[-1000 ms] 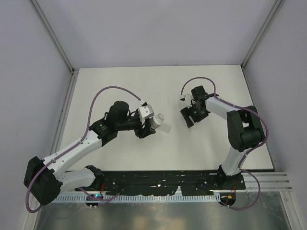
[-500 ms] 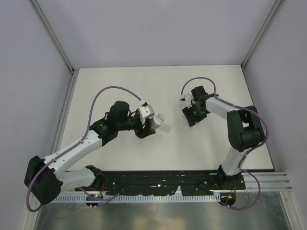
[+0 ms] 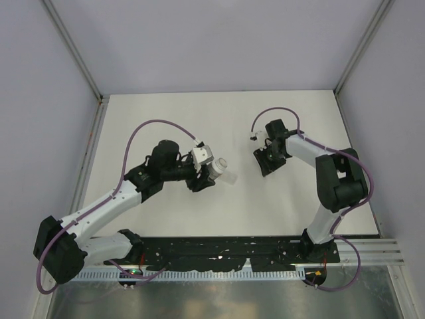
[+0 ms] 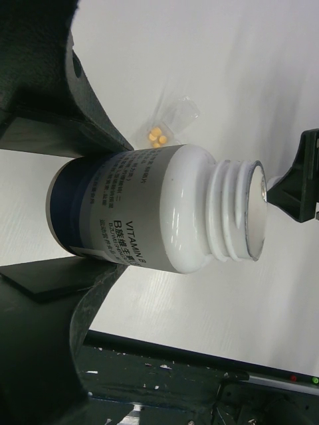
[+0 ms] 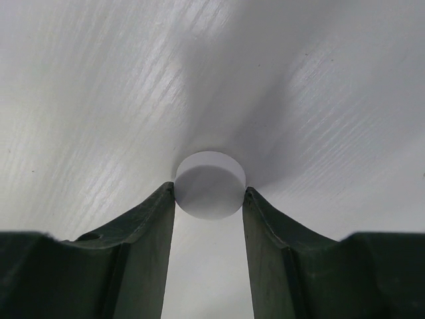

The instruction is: Sort the pills into containers

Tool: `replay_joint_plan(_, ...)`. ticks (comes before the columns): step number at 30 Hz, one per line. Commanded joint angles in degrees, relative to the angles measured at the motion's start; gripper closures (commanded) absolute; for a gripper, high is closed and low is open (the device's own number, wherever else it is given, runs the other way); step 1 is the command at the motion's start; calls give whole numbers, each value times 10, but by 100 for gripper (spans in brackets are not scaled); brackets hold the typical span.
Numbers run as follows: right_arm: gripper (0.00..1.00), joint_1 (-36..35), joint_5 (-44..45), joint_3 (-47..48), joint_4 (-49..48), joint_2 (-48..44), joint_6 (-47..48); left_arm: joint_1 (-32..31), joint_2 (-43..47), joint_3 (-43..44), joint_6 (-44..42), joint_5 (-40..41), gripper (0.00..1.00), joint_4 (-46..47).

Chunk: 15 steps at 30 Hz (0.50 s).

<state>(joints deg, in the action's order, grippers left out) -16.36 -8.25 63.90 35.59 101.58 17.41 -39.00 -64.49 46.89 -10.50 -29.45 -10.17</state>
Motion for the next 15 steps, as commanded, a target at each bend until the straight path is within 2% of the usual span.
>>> replay_joint_plan(1,72,0,-27,11,18,-69,-4,6,10,10,0,4,100,5)
replay_joint_plan(15,75,-24,-204,107,75,-195,40,46,-5,35,1,-25,100,-7)
